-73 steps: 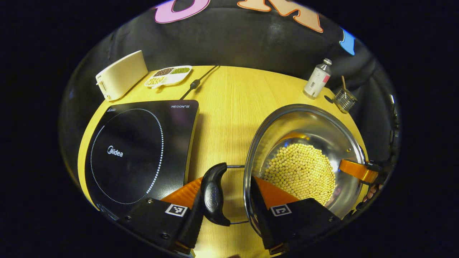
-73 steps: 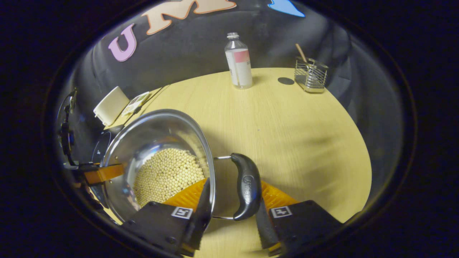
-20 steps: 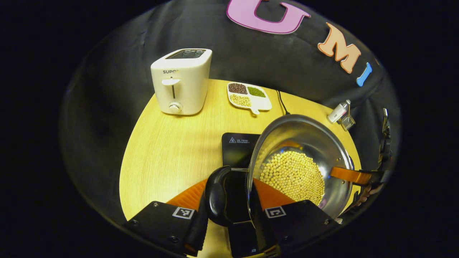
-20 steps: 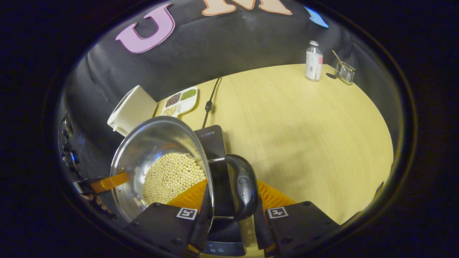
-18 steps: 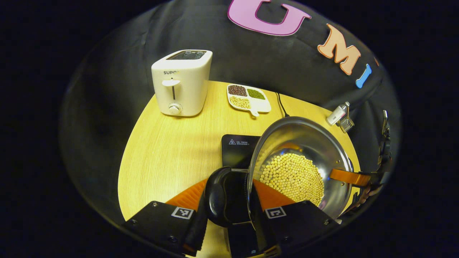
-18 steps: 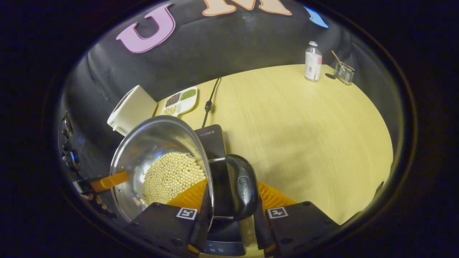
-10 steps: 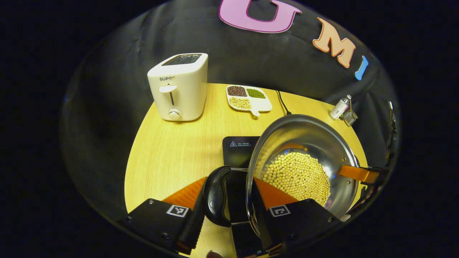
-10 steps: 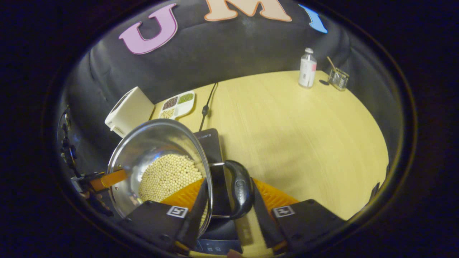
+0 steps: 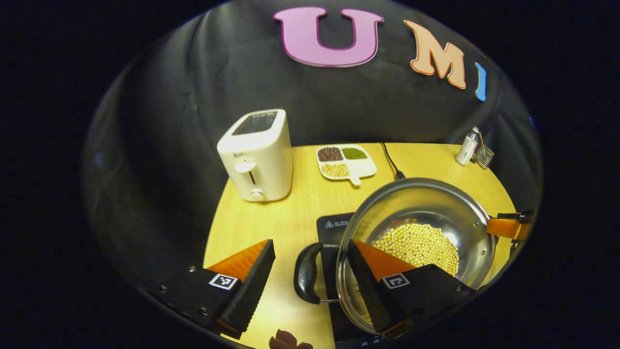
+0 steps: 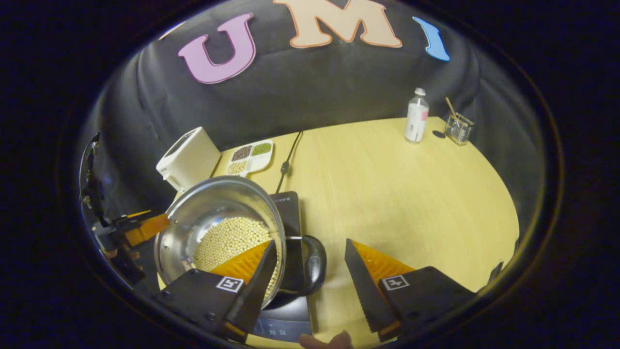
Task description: First push the handle of the pot to place it horizontally, then grasp the pot with both hands and set it on the induction cooktop.
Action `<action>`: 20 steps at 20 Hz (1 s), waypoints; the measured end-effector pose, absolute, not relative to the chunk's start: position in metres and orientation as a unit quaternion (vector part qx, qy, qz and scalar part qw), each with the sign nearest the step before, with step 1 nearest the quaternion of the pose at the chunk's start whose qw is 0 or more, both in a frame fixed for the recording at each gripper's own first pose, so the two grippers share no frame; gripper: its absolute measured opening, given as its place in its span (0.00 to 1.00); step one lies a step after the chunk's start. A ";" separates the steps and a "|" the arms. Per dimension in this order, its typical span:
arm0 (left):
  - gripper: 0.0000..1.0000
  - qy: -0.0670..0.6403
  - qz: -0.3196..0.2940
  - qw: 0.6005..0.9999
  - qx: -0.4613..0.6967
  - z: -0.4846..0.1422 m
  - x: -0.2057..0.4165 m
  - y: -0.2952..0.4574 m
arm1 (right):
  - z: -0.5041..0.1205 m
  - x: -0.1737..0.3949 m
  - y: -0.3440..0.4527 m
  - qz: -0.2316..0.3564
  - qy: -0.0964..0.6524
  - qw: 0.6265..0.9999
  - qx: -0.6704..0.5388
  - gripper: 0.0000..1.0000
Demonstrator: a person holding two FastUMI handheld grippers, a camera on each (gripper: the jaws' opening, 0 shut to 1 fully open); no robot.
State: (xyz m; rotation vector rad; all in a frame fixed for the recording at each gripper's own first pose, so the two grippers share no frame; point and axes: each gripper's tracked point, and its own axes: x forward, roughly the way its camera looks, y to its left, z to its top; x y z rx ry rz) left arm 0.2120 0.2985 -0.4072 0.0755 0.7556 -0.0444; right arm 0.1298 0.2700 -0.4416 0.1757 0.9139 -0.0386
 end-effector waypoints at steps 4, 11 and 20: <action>0.92 0.301 -0.013 0.951 0.072 -0.350 0.210 0.289 | -0.413 0.135 0.264 0.004 0.400 0.913 0.080 0.89; 0.96 0.224 -0.010 0.968 0.110 -0.264 0.186 0.236 | -0.346 0.145 0.227 0.040 0.311 0.945 0.093 0.93; 0.96 0.180 -0.001 0.984 0.007 -0.174 0.122 0.094 | -0.223 0.121 0.139 0.104 0.194 0.974 0.054 0.89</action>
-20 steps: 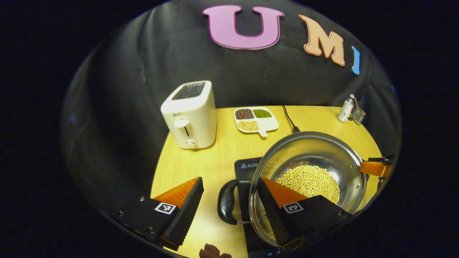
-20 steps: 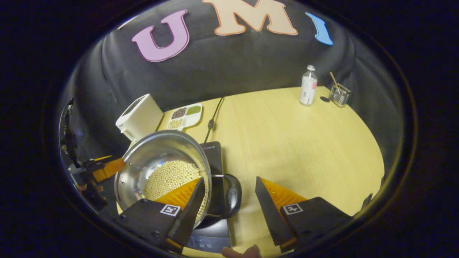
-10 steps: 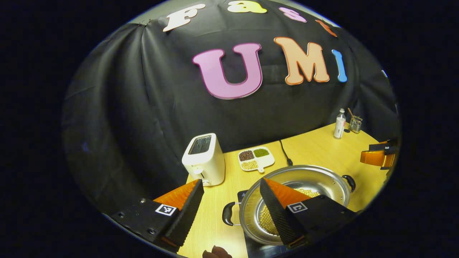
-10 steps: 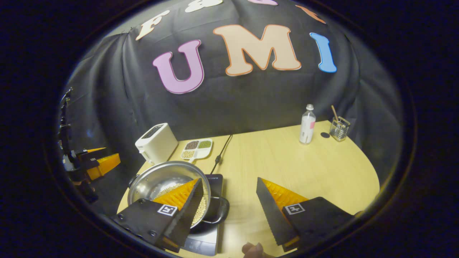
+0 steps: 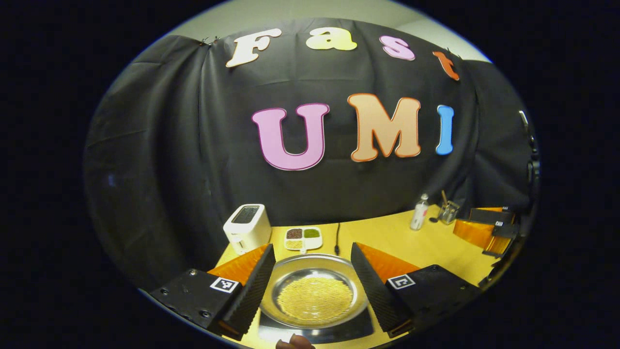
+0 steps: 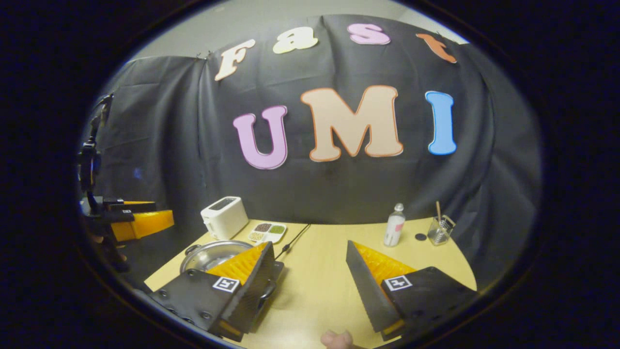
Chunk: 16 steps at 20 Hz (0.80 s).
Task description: First push the handle of the pot to place it horizontally, then grasp the pot with both hands and set it on the induction cooktop.
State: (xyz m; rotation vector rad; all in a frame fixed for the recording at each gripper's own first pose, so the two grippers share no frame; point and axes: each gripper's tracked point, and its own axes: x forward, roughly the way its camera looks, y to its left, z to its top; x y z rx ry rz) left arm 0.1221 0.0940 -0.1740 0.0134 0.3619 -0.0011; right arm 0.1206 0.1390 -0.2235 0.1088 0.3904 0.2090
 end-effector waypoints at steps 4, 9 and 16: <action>0.99 0.144 0.013 0.990 -0.007 -0.130 0.090 0.047 | -0.183 0.090 0.099 0.120 0.149 0.981 0.044 0.89; 0.95 0.112 0.005 0.994 -0.013 -0.088 0.055 -0.002 | -0.146 0.059 0.062 0.112 0.127 0.983 0.073 0.89; 0.99 0.026 -0.002 1.000 -0.003 -0.014 0.023 -0.023 | -0.070 0.039 0.023 0.071 0.064 0.993 0.070 0.89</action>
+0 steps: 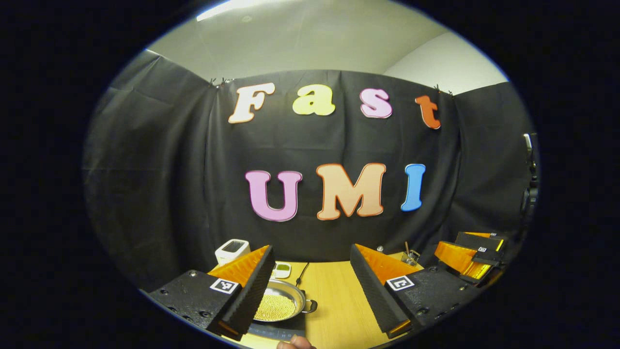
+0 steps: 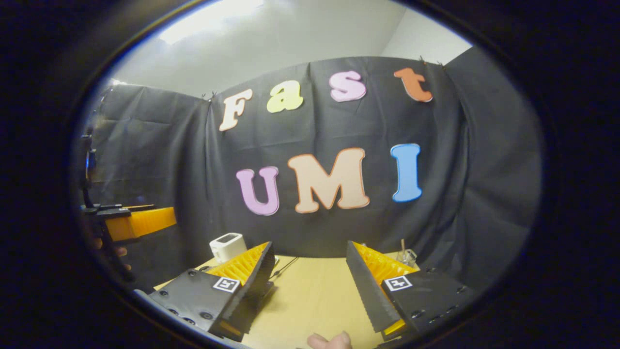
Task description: First push the handle of the pot to place it horizontally, then grasp the pot with both hands and set it on the induction cooktop.
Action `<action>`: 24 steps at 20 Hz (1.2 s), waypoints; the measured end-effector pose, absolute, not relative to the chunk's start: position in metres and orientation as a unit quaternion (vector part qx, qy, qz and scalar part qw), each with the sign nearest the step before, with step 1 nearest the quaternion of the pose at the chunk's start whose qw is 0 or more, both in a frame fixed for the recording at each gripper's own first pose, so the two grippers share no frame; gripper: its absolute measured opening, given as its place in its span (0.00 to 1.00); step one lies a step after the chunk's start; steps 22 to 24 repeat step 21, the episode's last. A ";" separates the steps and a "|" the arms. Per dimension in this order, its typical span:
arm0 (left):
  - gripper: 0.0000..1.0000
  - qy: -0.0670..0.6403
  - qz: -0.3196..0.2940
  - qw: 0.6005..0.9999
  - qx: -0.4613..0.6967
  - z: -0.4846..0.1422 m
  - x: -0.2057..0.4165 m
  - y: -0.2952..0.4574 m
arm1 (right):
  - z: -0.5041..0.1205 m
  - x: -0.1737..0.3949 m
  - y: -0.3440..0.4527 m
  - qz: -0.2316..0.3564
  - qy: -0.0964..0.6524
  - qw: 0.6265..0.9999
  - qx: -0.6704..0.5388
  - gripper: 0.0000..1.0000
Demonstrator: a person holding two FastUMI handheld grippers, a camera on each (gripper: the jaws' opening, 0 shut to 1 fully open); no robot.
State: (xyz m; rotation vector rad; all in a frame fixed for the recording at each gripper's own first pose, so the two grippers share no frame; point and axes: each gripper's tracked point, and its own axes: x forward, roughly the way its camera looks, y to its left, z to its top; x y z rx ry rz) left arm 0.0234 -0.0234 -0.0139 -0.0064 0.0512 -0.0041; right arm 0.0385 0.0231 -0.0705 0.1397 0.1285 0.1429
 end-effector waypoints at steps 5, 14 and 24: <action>0.98 0.017 -0.019 1.000 0.001 0.001 0.005 -0.028 | -0.039 0.010 0.021 0.058 0.051 0.995 0.059 0.89; 0.92 0.062 -0.032 0.996 -0.060 -0.043 -0.030 -0.007 | -0.029 -0.033 0.022 0.009 0.051 0.996 0.072 0.89; 0.90 0.057 -0.026 0.997 -0.047 -0.041 -0.043 0.000 | -0.024 -0.045 0.031 0.018 0.055 0.997 0.056 0.89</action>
